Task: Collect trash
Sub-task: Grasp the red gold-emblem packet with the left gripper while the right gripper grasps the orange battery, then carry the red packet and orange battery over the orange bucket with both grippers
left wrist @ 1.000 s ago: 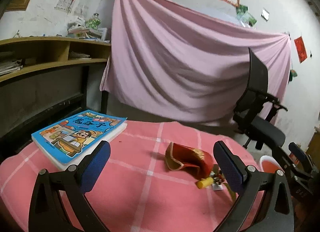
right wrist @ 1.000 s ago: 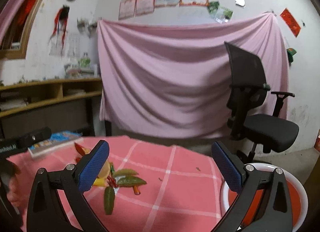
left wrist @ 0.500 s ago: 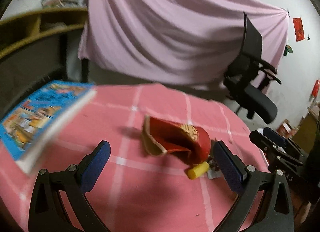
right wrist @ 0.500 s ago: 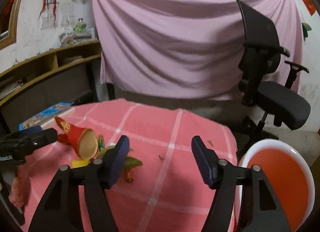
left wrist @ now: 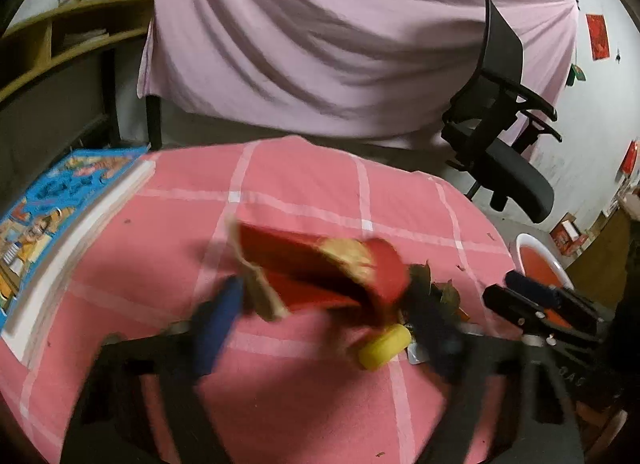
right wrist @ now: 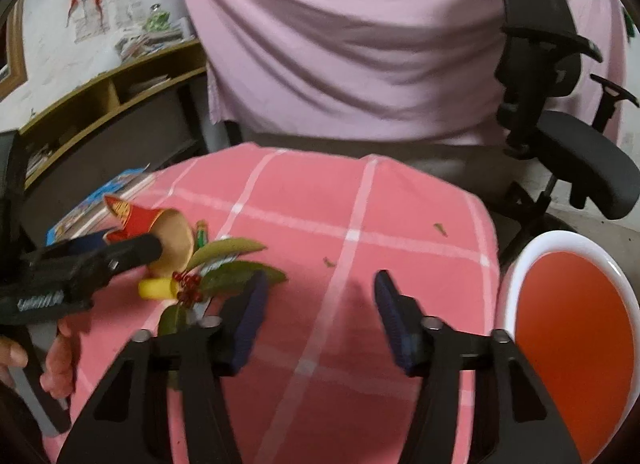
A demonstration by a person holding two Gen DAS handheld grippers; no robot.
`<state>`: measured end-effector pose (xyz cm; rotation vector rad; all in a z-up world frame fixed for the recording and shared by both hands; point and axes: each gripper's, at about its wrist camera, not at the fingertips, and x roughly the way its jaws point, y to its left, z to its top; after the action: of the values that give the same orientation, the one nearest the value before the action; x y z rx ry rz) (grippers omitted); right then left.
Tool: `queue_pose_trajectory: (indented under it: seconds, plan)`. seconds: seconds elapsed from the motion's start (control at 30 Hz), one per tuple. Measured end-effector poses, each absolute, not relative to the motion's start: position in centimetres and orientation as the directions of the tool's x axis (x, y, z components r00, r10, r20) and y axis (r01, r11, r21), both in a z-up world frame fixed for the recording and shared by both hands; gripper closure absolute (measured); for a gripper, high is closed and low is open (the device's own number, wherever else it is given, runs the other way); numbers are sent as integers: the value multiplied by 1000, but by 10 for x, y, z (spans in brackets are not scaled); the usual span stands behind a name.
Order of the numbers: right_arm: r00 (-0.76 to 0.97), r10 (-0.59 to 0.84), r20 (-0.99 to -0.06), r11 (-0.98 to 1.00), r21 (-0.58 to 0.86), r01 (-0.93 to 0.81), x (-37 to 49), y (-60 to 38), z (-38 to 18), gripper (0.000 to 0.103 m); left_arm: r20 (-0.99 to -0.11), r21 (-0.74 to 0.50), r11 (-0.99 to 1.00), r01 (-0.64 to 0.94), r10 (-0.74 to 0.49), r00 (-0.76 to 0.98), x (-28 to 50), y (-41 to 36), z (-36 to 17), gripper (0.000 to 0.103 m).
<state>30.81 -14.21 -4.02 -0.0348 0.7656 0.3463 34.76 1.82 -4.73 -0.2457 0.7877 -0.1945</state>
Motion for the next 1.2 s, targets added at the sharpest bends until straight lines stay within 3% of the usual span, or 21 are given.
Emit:
queue_pose_trajectory:
  seconds: [0.07,0.4,0.5,0.7,0.93,1.2]
  plan:
    - [645,309,-699,934,96,-344,309,-138,-43,71,-674,-306,949,72,-269,687,350,20,-48,37]
    - [549,353,-758,892,94,-443,315,-113,-57,72,-656,-311,949,61,-261,708,342,23,-43,39]
    - [538,357,-764,888,100,-449,319,-107,-60,91,-643,-305,950,67,-257,722,336,20,-41,39]
    - [565,355,-745,890,85,-448,310,-111,-55,95,-580,-352,934,56,-265,770,320,31,-33,39]
    - [688,305,-658,913,-3,-407,287,-114,-39,95,-505,-363,930,61,-252,825,297,33,-23,39]
    - [852,296,-432,935,-53,-351,243,-126,-16,95,-318,-292,952,91,-187,929,254,26,-3,39]
